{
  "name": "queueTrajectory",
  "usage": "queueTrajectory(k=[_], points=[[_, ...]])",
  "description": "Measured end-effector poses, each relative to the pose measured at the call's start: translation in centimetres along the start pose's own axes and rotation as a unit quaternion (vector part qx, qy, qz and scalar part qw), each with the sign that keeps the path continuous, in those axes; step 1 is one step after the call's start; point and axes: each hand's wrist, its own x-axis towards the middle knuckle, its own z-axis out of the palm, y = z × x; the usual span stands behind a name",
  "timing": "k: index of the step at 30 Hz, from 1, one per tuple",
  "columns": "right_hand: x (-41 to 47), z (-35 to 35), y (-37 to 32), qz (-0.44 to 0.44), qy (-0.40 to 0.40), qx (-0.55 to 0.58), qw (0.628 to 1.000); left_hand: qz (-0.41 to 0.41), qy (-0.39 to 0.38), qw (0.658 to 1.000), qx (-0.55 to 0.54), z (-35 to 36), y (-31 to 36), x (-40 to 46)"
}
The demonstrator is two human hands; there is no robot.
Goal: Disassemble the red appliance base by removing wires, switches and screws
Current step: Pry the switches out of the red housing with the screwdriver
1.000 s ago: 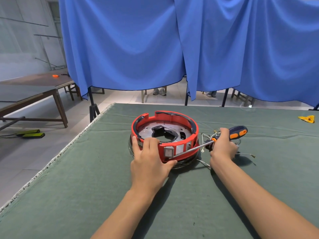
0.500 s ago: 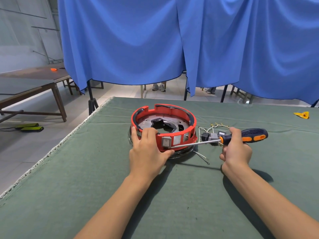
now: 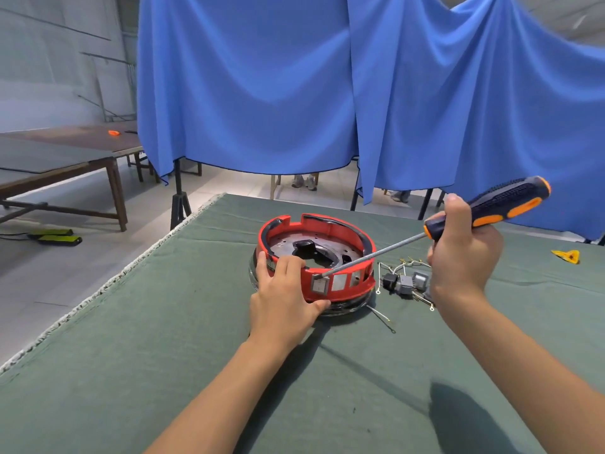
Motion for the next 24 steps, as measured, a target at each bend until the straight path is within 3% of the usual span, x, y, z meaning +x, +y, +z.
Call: queueTrajectory(k=[8, 24], points=[[0.1, 2.4, -1.9, -0.137, -0.089, -0.091, 0.982, 0.011, -0.016, 1.000, 0.013, -0.2, -0.2, -0.2], [-0.2, 4.5, -3.3, -0.169, -0.133, -0.143, 0.966, 0.004, -0.049, 0.999, 0.015, -0.7, 0.1, -0.1]])
